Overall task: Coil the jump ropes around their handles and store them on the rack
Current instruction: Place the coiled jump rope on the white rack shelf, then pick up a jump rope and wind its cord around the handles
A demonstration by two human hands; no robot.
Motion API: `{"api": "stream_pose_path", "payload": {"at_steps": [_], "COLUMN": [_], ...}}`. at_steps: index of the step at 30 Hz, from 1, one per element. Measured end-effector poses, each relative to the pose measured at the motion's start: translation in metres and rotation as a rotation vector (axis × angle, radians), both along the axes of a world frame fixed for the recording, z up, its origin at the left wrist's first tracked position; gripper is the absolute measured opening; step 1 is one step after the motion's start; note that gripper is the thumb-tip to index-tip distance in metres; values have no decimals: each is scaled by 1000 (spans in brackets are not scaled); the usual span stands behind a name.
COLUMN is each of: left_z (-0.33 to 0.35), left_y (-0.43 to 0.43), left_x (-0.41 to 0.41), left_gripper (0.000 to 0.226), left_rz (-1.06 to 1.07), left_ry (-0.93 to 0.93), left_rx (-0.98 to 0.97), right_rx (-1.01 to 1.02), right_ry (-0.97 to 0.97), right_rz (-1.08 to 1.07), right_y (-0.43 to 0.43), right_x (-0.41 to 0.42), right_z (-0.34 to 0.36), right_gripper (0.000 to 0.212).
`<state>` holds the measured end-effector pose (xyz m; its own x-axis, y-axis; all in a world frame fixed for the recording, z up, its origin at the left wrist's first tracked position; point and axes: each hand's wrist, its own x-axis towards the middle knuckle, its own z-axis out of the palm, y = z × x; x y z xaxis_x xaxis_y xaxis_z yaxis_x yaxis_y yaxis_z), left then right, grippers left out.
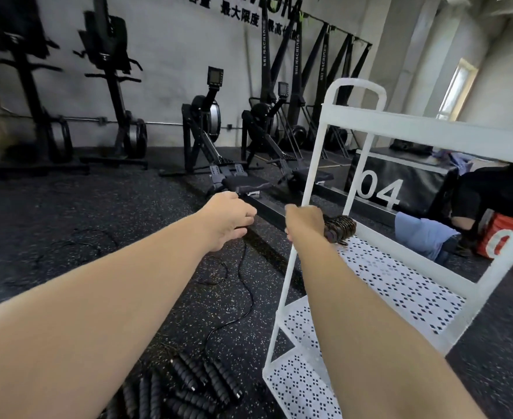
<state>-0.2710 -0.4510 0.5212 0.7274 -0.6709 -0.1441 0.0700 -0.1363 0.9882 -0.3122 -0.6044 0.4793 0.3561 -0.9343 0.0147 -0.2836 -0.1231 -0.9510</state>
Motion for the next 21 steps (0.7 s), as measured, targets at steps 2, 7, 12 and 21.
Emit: {"api": "stream_pose_path", "payload": {"at_steps": [2, 7, 12, 21], "left_z": [4, 3, -5, -37], "left_y": [20, 79, 156, 297], "left_x": [8, 36, 64, 105], "left_gripper": [11, 27, 34, 20], "left_rz": [43, 175, 302, 541], "left_ry": [14, -25, -45, -17], "left_rx": [-15, 26, 75, 196], "right_rx": [-42, -152, -196, -255], "right_ry": [4, -4, 36, 143], "right_rz": [112, 306, 480, 750], "right_y": [24, 94, 169, 284], "right_x": [18, 53, 78, 129], "right_z": [1, 0, -2, -38], "right_gripper": [30, 28, 35, 36]}}
